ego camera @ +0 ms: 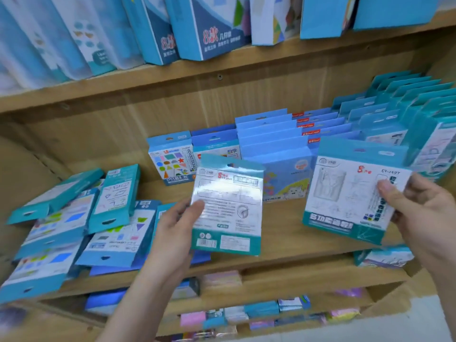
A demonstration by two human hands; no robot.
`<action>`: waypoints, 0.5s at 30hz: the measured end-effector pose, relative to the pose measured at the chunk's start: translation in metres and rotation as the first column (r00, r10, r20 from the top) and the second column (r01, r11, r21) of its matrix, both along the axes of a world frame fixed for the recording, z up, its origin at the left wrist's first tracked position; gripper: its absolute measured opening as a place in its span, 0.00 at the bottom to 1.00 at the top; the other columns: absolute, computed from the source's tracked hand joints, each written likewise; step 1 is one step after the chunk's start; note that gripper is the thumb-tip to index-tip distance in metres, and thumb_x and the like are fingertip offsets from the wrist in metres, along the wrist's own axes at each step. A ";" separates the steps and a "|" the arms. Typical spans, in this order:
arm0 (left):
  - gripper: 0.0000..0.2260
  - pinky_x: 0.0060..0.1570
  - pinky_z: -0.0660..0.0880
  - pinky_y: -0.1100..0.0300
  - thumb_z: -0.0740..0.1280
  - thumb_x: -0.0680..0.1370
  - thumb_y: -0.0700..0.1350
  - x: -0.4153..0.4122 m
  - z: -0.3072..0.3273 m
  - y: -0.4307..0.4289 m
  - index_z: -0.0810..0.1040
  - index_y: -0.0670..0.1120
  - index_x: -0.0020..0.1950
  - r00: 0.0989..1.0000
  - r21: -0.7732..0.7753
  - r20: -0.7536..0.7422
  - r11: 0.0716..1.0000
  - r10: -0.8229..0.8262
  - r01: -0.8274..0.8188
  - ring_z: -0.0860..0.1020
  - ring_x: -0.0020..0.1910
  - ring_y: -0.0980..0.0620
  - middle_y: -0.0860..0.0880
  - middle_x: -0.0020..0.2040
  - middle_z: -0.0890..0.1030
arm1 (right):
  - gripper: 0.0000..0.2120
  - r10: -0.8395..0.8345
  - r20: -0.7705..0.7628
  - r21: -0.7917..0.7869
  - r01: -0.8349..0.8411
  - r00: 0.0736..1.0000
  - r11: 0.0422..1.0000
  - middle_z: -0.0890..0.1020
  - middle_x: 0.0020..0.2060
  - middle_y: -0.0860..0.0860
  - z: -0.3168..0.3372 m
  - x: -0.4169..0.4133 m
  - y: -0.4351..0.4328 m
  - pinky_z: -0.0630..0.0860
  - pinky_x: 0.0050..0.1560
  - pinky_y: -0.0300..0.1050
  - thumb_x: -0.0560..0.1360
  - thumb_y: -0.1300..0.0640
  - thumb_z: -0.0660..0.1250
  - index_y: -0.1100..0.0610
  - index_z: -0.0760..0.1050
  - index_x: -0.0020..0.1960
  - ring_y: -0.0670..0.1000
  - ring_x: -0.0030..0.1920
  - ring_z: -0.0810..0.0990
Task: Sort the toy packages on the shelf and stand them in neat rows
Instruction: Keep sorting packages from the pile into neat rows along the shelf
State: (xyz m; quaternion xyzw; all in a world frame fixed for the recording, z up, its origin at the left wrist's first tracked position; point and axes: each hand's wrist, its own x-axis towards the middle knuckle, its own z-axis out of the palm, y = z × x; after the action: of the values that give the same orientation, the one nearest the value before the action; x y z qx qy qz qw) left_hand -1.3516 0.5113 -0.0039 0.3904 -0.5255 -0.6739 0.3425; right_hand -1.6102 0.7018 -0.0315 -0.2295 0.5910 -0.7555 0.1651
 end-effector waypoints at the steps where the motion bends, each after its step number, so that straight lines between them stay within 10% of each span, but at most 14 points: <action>1: 0.06 0.45 0.80 0.54 0.63 0.79 0.40 0.005 0.001 0.002 0.79 0.42 0.51 0.999 0.063 -0.016 0.997 0.046 -0.045 0.84 0.43 0.48 0.44 0.46 0.85 | 0.25 0.027 -0.006 0.004 -0.027 1.000 1.000 0.85 0.48 0.46 -0.001 0.002 -0.004 0.82 0.45 0.45 0.56 0.42 0.74 0.49 0.80 0.51 0.50 0.51 0.83; 6: 0.08 0.44 0.81 0.52 0.63 0.79 0.41 0.032 0.008 0.009 0.76 0.43 0.57 0.987 0.076 -0.020 0.984 0.161 -0.159 0.84 0.45 0.47 0.44 0.48 0.85 | 0.37 0.150 -0.023 0.003 -0.150 0.988 0.989 0.85 0.46 0.45 0.002 0.019 -0.034 0.81 0.41 0.40 0.45 0.32 0.78 0.50 0.81 0.48 0.46 0.46 0.84; 9: 0.10 0.38 0.80 0.57 0.65 0.78 0.44 0.054 0.021 0.012 0.76 0.55 0.57 0.958 -0.275 0.094 0.932 0.270 -0.236 0.84 0.42 0.52 0.50 0.45 0.85 | 0.37 0.227 -0.035 0.029 -0.226 0.973 0.974 0.85 0.47 0.47 0.006 0.034 -0.050 0.81 0.41 0.40 0.44 0.32 0.78 0.48 0.81 0.48 0.47 0.47 0.84; 12: 0.17 0.34 0.75 0.61 0.68 0.76 0.48 0.072 0.031 0.010 0.73 0.56 0.64 0.800 -0.827 0.302 0.560 0.519 -0.052 0.80 0.39 0.56 0.54 0.47 0.82 | 0.33 0.267 -0.044 0.043 -0.265 0.963 0.963 0.85 0.47 0.48 0.012 0.046 -0.062 0.82 0.43 0.43 0.47 0.33 0.78 0.47 0.81 0.48 0.49 0.47 0.84; 15: 0.23 0.27 0.71 0.60 0.75 0.69 0.41 0.067 0.013 0.005 0.75 0.48 0.63 0.570 -0.876 0.477 0.307 0.669 0.373 0.81 0.36 0.45 0.48 0.47 0.84 | 0.14 0.251 -0.034 0.017 -0.251 0.967 0.968 0.85 0.43 0.44 0.020 0.057 -0.073 0.81 0.46 0.46 0.62 0.47 0.73 0.48 0.79 0.47 0.49 0.48 0.84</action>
State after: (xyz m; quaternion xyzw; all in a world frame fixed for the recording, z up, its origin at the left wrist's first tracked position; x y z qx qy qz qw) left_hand -1.2843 0.5165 0.0088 0.4254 -0.8537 0.0653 0.2933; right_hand -1.5529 0.6290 -0.0120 -0.3148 0.5649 -0.7205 0.2504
